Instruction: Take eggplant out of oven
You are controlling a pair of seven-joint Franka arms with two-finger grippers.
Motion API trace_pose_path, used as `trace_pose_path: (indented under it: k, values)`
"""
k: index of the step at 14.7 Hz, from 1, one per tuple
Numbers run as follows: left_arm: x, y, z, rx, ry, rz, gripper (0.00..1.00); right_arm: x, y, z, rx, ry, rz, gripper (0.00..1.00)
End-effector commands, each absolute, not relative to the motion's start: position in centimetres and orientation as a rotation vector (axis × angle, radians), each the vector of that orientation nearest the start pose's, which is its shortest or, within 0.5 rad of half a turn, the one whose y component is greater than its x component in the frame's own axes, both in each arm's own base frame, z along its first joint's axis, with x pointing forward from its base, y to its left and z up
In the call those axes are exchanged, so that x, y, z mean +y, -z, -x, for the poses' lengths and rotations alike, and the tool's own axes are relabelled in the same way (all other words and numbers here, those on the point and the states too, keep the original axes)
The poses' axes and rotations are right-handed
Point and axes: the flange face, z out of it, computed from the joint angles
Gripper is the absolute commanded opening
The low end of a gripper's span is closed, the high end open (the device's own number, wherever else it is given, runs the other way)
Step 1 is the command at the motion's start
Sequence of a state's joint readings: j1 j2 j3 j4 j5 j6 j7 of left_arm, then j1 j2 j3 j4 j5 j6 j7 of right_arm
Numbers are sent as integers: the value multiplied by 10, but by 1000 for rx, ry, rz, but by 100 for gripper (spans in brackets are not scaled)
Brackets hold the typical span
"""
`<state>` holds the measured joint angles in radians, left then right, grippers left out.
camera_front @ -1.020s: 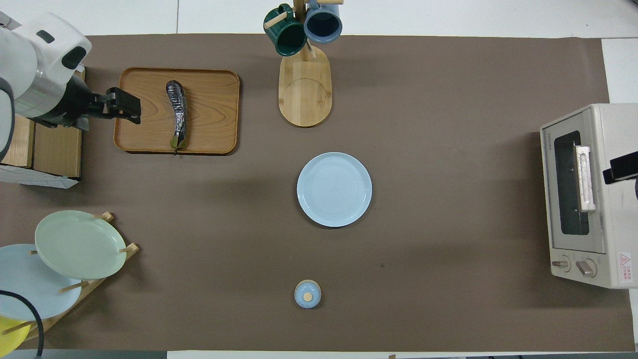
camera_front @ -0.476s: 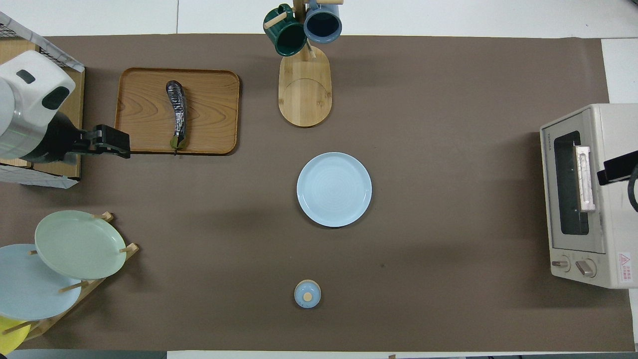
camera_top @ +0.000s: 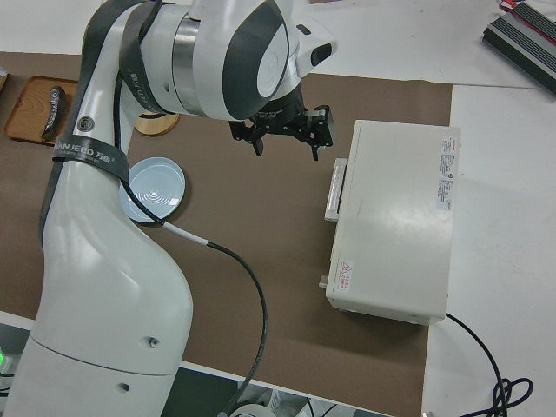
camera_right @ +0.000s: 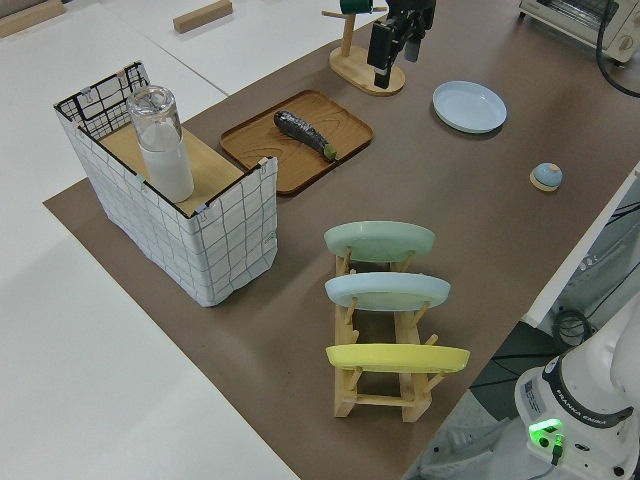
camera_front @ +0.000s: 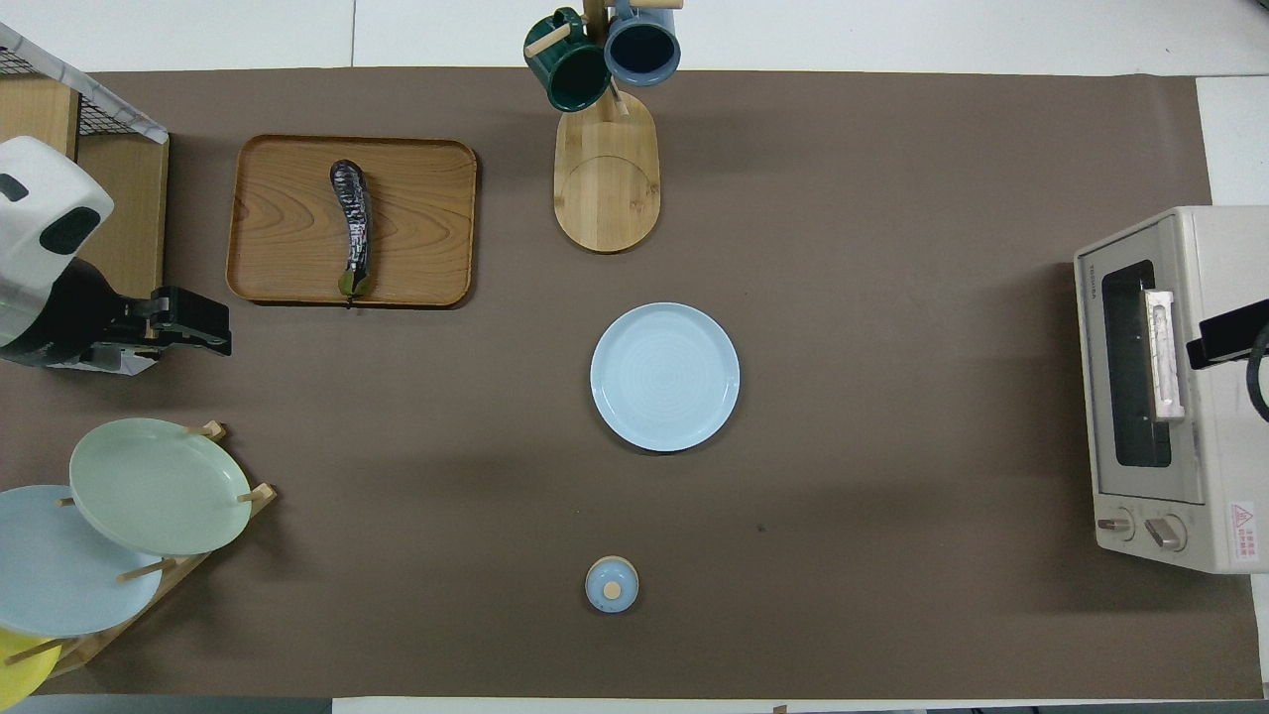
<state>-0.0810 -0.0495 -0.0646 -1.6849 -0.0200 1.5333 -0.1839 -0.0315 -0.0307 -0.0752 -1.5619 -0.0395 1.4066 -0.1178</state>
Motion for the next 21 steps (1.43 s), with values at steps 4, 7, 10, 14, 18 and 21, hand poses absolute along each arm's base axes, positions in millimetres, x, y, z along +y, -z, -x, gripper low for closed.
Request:
trace_pose_path:
  k: [4, 7, 10, 14, 18, 21]
  values:
    - [-67, -598, -518, -60, -242, 3102, 100, -57, -630, -521, -1, -191, 3133, 100]
    - [-65, -598, -521, -70, -213, 3112, 100, -58, -629, -521, 4, -193, 3133, 100]
    - [-67, -611, -534, -74, -178, 3129, 100, -57, -629, -521, 2, -193, 3133, 100]
    - [-68, -614, -539, -66, -153, 3143, 100, -58, -629, -521, 2, -193, 3133, 100]
    - [-69, -613, -539, -18, -158, 3146, 100, -57, -629, -521, 2, -193, 3133, 100]
    - [-68, -614, -539, -16, -153, 3148, 100, -57, -629, -521, -1, -193, 3133, 100]
